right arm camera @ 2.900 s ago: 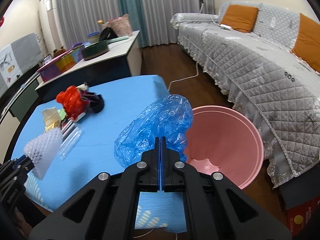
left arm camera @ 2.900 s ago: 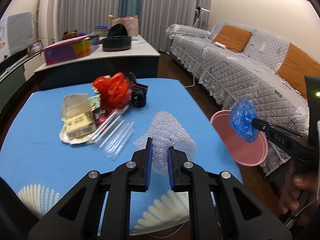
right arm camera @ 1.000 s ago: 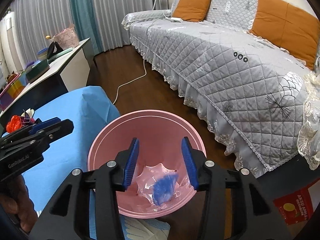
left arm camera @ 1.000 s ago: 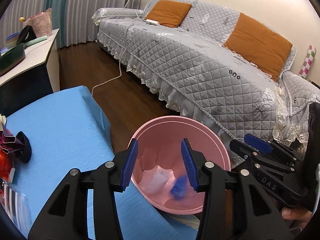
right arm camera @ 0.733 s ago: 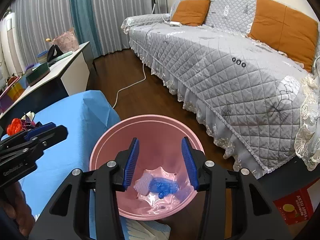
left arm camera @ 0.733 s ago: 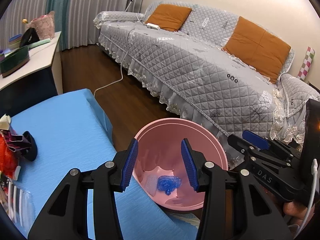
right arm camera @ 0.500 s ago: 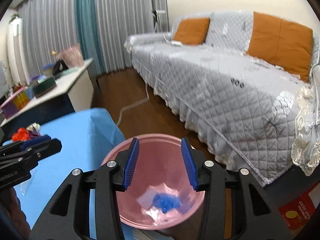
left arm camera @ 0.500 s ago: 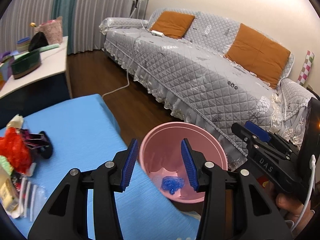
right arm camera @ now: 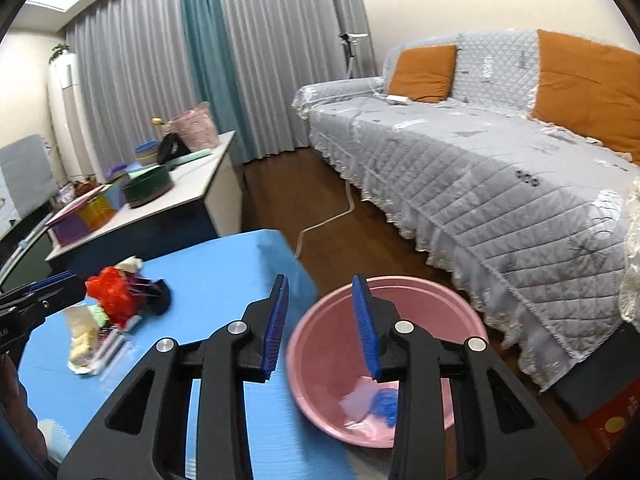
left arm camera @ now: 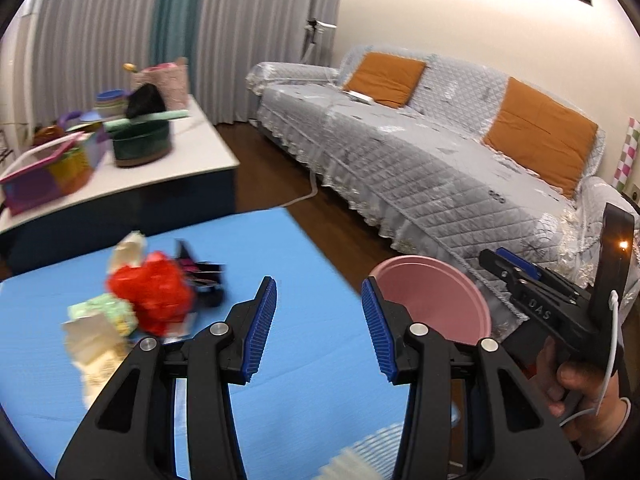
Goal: Collect trash
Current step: 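Move both tools back over the table toward the tissue pack and straws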
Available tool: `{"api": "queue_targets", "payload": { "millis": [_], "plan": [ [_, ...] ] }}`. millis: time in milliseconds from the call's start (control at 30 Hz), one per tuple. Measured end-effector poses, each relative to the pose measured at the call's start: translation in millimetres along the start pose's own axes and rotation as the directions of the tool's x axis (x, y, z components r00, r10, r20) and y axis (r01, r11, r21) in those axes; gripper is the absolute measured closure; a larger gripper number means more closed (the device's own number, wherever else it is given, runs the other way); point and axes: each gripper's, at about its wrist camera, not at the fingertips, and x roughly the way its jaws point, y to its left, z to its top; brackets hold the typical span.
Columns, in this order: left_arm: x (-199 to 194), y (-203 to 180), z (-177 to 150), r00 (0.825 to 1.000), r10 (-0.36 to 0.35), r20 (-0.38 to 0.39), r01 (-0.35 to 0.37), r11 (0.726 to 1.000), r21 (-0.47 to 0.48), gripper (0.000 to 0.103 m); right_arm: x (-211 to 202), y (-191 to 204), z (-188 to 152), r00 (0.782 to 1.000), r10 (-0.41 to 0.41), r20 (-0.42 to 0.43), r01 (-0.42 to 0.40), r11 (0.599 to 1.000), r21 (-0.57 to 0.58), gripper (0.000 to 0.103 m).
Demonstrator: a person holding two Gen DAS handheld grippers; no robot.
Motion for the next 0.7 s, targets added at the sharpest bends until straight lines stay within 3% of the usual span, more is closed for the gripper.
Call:
{"api": "queue_targets", "payload": {
  "millis": [167,400,700],
  "plan": [
    [-29,57,-3,0.996,0.085,0.013,-0.085,0.996,-0.04,0.059,3,43,-6,0.994,0.102,-0.03,-0.103,0.994,-0.026,0.069],
    [-52,137,-25,0.97,0.241,0.004,-0.239,0.963,-0.129,0.059,15,112,-20,0.966,0.24,-0.092,-0.246,0.968,-0.055,0.069],
    [-51,189,-72,0.948,0.311,-0.067,-0.318,0.913,-0.256,0.059,48,184,-53,0.917,0.329,-0.227,-0.357,0.93,-0.09,0.071]
  ]
}}
